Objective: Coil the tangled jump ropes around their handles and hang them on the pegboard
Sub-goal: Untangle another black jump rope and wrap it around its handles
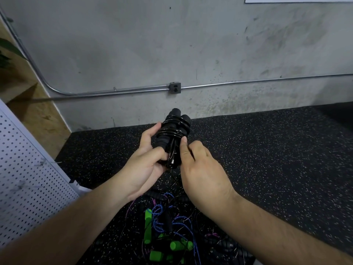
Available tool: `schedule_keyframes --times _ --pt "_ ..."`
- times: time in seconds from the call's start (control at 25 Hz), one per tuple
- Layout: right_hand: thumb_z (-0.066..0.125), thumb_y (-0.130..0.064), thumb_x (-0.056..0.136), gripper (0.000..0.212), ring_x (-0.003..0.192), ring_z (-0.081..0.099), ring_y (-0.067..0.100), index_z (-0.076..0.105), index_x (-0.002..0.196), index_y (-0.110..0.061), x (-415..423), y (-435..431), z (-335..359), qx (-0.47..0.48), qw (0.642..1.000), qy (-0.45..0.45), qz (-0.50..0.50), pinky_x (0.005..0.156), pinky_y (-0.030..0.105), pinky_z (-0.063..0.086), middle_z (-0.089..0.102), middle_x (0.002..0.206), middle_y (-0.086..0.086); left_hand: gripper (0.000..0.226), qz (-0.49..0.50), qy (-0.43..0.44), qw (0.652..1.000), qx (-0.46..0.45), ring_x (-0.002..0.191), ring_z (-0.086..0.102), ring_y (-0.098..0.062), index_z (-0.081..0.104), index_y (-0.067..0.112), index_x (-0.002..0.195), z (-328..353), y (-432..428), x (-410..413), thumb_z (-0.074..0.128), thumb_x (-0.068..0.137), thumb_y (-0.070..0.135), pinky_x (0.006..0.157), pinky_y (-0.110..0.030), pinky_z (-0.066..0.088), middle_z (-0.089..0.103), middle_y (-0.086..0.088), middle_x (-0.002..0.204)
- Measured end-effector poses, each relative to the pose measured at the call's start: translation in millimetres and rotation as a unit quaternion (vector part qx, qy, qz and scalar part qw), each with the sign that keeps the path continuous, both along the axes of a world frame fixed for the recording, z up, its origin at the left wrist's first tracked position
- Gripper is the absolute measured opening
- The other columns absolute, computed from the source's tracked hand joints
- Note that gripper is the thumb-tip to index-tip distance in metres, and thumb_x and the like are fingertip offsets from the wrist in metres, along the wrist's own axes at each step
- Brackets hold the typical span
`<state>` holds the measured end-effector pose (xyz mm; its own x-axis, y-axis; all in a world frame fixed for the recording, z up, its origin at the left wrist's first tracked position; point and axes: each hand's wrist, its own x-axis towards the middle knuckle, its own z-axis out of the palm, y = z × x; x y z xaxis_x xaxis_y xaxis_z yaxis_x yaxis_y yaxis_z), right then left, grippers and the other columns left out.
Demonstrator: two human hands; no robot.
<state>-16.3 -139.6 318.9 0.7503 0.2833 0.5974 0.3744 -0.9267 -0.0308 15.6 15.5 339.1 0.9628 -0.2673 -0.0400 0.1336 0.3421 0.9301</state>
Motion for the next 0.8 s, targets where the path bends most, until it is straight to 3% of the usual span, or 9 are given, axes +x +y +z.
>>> schedule_keyframes --times 0.2,0.28,0.4,0.52,0.6,0.72,0.8 --pt "0.081 -0.002 0.060 0.076 0.076 0.060 0.029 0.055 0.129 0.017 -1.1 3.6 -2.1 -0.008 1.000 -0.002 0.010 0.055 0.033 0.058 0.058 0.092 0.019 0.075 0.021 -0.008 0.998 0.056 0.123 0.061 -0.011 0.034 0.039 0.149 -4.2 -2.5 -4.6 0.052 0.090 -0.004 0.112 -0.038 0.043 0.062 -0.007 0.136" --pt "0.082 -0.002 0.059 0.076 0.074 0.060 0.028 0.056 0.129 0.016 -1.9 4.7 1.3 0.003 1.000 0.003 0.016 0.053 0.031 0.056 0.058 0.092 0.018 0.071 0.037 -0.009 0.998 0.041 0.116 0.066 -0.013 0.038 0.033 0.148 -3.1 -2.5 -3.6 0.042 0.094 -0.013 0.102 -0.032 0.051 0.065 -0.009 0.133" --pt "0.079 0.000 0.063 0.070 0.070 0.059 0.026 0.058 0.129 0.012 -2.6 3.7 11.3 0.040 0.999 0.003 0.026 0.047 0.030 0.051 0.058 0.092 0.015 0.072 0.027 -0.007 0.999 -0.027 0.109 0.069 -0.017 0.047 0.027 0.142 -0.8 -1.6 -2.4 0.043 0.083 -0.014 0.081 -0.027 0.058 0.069 -0.011 0.126" --pt "0.067 0.001 0.075 0.055 0.065 0.058 0.026 0.060 0.129 0.008 0.0 -0.6 18.9 0.080 0.996 0.009 0.048 0.047 0.029 0.049 0.058 0.091 0.013 0.064 0.020 -0.004 0.997 -0.075 0.119 0.065 -0.024 0.047 0.021 0.144 -0.1 1.1 -2.3 0.040 0.086 -0.002 0.091 -0.035 0.055 0.066 -0.014 0.132" --pt "0.060 -0.003 0.084 0.045 0.067 0.061 0.028 0.062 0.128 0.005 1.9 -2.1 22.0 0.109 0.991 0.033 0.065 0.051 0.036 0.056 0.059 0.091 0.012 0.065 0.013 -0.005 0.996 -0.092 0.124 0.062 -0.029 0.046 0.020 0.145 0.2 1.2 -2.6 0.046 0.081 0.010 0.097 -0.039 0.052 0.063 -0.017 0.135" --pt "0.058 -0.011 0.092 0.021 0.063 0.061 0.023 0.074 0.104 -0.004 1.4 -3.6 25.3 0.184 0.978 0.042 0.090 0.054 0.039 0.055 0.061 0.083 0.004 0.071 0.015 -0.020 0.998 -0.056 0.119 0.065 -0.027 0.046 0.024 0.145 -1.3 2.0 -2.2 0.053 0.077 0.006 0.087 -0.035 0.058 0.063 -0.016 0.135" --pt "0.063 -0.014 0.089 0.011 0.067 0.062 0.018 0.074 0.091 -0.010 1.8 -6.3 29.8 0.241 0.965 0.053 0.093 0.061 0.037 0.055 0.064 0.082 -0.001 0.074 0.007 -0.033 0.999 -0.029 0.119 0.063 -0.026 0.044 0.027 0.147 -2.7 4.8 -2.3 0.057 0.078 0.005 0.094 -0.038 0.056 0.062 -0.016 0.137"
